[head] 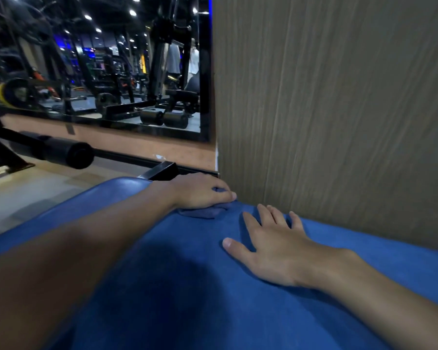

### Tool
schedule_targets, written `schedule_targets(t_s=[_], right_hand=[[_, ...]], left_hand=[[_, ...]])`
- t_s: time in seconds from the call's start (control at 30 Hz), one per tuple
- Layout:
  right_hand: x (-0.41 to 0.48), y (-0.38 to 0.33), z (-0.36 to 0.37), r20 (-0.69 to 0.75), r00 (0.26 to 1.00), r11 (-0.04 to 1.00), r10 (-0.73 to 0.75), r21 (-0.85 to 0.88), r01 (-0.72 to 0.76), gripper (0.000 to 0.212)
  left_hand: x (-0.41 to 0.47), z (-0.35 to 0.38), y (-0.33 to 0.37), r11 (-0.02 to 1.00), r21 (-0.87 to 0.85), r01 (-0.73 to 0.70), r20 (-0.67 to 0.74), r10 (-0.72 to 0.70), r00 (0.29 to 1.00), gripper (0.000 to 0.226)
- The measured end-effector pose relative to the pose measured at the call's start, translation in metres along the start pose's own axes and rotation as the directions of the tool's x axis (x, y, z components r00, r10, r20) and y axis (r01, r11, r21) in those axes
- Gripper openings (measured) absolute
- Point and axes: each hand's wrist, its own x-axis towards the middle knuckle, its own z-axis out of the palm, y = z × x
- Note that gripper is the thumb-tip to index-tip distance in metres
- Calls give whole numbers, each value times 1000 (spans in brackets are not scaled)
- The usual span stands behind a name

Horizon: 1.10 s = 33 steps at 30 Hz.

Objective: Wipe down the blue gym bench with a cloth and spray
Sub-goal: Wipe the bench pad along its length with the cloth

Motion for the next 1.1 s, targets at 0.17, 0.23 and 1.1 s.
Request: schedule_targets(t_s=[0.17,0.23,1.1], right_hand=[[29,-42,3,-22,994,994,-105,-10,105,97],[41,-57,5,-31,990,990,-140,-16,140,97],[56,-150,0,2,945,944,-328,-17,328,84]], left_hand=[[-4,-15,-58,993,-35,114,-52,-116,992,39],[-8,-21,-84,985,-23,171,-95,-172,980,38],[-132,-31,-188,837,-217,502,-235,-544,806,87]])
